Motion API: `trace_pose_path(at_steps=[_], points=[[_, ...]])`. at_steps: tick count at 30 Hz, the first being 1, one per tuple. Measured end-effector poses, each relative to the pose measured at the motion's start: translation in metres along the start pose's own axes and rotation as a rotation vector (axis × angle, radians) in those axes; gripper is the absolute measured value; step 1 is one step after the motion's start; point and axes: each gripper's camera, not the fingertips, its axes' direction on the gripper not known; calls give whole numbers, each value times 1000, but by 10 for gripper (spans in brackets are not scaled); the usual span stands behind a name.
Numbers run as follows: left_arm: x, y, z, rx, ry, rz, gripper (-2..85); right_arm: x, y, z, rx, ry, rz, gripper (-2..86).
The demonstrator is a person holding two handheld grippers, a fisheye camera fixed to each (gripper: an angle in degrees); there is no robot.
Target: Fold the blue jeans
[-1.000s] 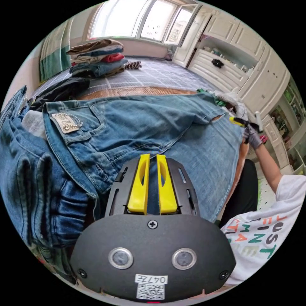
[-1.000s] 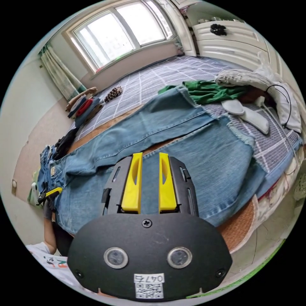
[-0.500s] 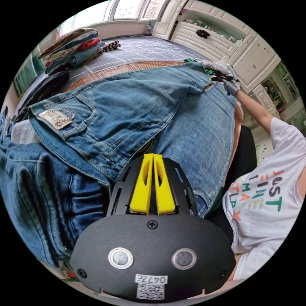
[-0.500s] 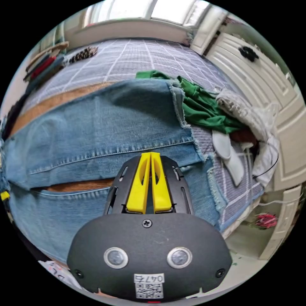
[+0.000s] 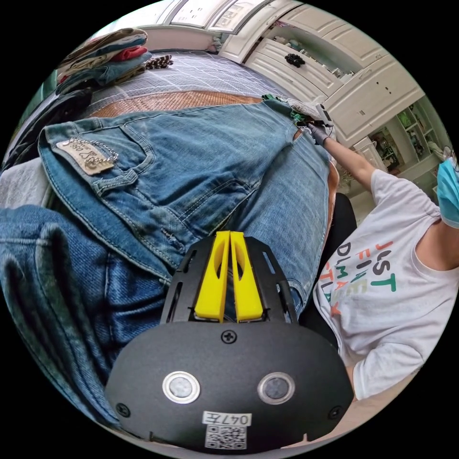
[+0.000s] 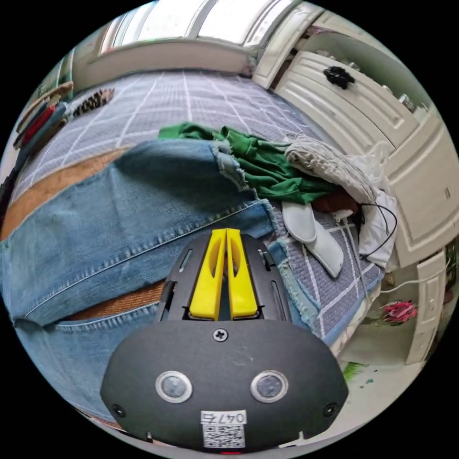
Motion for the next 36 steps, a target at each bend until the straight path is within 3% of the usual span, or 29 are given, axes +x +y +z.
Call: trace_pose_path(at_steps=[2, 7, 13, 17, 23, 28, 36], points=[[3, 8, -4, 1, -5, 10, -10, 24, 68, -48, 134, -122, 69, -6], [23, 36, -23, -11, 9, 107, -8, 71, 236, -124, 231, -259, 124, 15], [57, 100, -95, 318, 172, 157, 19, 168, 437, -159, 273, -298, 298, 36], [83, 161, -140, 502, 229, 85, 39, 233, 513, -148, 270, -470, 403, 28], [134, 298, -150, 621, 296, -26, 47, 292, 536, -99, 256, -675, 505, 38], [140, 419, -108, 629, 356, -264, 55, 330, 534, -38, 211, -834, 652, 58], [119, 574, -49, 755, 462, -652, 91, 385, 539, 9, 227, -937, 815, 9]])
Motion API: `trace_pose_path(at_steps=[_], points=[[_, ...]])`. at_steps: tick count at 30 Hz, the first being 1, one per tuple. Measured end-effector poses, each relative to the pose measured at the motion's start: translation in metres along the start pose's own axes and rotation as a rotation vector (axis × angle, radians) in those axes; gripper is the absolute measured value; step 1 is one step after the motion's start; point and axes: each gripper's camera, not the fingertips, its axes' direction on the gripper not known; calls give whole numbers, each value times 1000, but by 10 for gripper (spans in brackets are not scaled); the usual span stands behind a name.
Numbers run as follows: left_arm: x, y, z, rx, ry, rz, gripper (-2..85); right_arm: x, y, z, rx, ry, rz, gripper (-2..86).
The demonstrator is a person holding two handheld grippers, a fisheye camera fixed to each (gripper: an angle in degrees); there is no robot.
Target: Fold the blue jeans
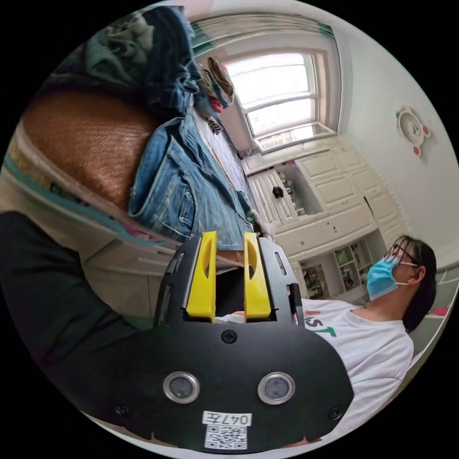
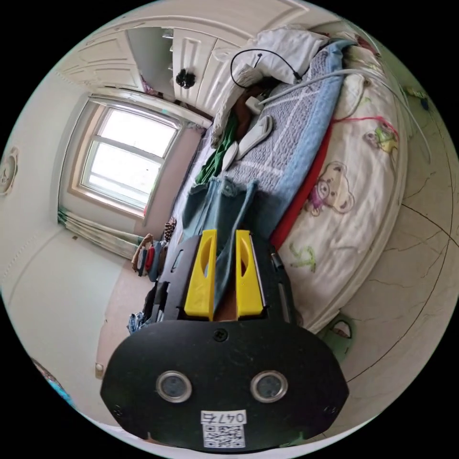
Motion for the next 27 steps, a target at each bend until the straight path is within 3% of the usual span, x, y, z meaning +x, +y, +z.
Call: trace_pose_path(at_steps=[3, 8, 23, 27], points=[[-15, 19, -14, 40, -50, -62, 101, 2, -8, -15, -9, -22, -24, -8], [-23, 47, -38, 136, -132, -105, 106, 11, 12, -44, 15, 125, -116, -12], [-19, 119, -63, 164, -323, -220, 113, 76, 32, -44, 26, -62, 16, -11], [-15, 130, -64, 190, -205, -199, 109, 78, 33, -41, 19, -54, 11, -11]])
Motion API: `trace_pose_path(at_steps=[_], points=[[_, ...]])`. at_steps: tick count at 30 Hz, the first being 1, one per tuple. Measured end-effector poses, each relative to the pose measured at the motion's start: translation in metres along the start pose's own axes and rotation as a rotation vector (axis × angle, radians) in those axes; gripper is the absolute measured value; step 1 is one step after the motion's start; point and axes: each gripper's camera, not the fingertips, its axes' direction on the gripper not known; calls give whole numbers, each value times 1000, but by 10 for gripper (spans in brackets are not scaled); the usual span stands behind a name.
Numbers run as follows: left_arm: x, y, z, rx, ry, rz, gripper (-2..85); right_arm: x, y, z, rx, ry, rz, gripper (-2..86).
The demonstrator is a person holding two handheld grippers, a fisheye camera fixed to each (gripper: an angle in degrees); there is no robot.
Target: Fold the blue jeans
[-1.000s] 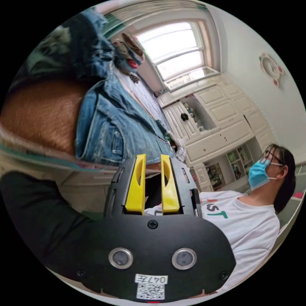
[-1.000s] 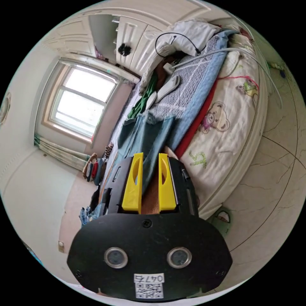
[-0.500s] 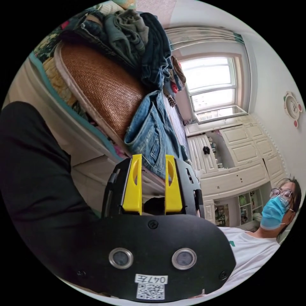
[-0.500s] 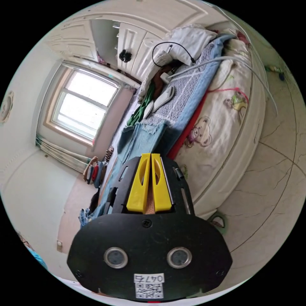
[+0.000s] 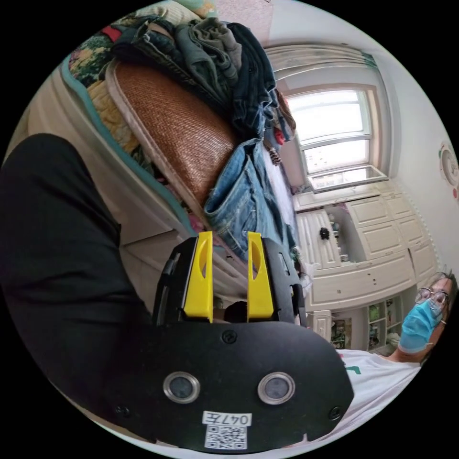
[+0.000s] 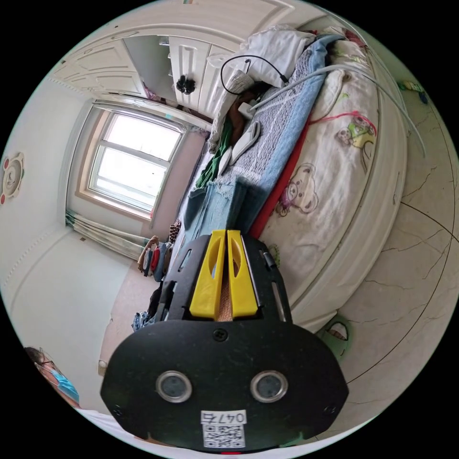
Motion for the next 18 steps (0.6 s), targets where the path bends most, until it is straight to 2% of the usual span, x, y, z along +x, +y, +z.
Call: trace_pose_path(at_steps=[10, 14, 18], points=[[21, 23, -5, -33, -66, 41, 84, -7, -1, 12, -22, 18, -15, -10], [-1, 35, 8, -65, 11, -45, 98, -4, 1, 23, -29, 12, -7, -10], [3, 44, 15, -57, 51, -45, 100, 3, 1, 26, -26, -6, 11, -10]])
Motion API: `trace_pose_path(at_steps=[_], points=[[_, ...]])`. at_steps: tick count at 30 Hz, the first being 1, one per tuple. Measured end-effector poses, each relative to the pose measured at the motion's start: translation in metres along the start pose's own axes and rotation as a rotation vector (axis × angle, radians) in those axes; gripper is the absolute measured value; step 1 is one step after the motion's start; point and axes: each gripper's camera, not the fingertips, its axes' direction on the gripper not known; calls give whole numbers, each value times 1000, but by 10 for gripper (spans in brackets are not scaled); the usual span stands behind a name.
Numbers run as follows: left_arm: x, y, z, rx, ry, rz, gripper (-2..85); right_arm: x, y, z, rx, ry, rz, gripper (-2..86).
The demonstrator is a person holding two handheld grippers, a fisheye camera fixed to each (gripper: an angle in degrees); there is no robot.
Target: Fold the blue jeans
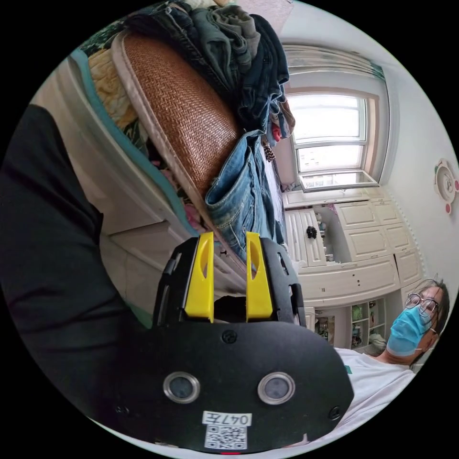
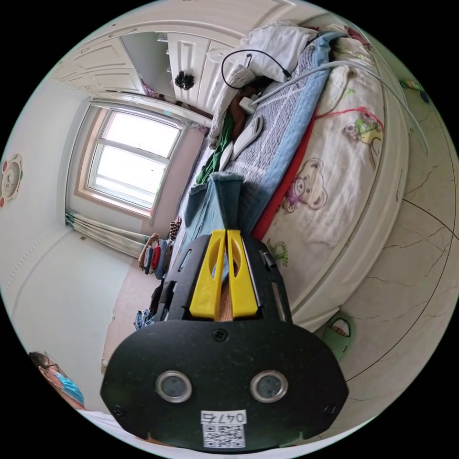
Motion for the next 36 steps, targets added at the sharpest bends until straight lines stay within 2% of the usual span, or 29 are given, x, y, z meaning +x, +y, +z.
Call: trace_pose_path(at_steps=[11, 22, 32, 36], points=[[7, 4, 2, -29, 38, -12, 83, 15, -5, 15, 18, -12, 14, -11], [16, -7, 13, -55, 1, -10, 80, 28, -19, 29, 26, -13, 12, -11], [22, -30, 35, -43, 96, 12, 85, 33, -44, 42, 15, -1, 0, -11], [42, -42, 45, -22, 219, 92, 52, 22, -59, 48, -18, 16, -34, -11]])
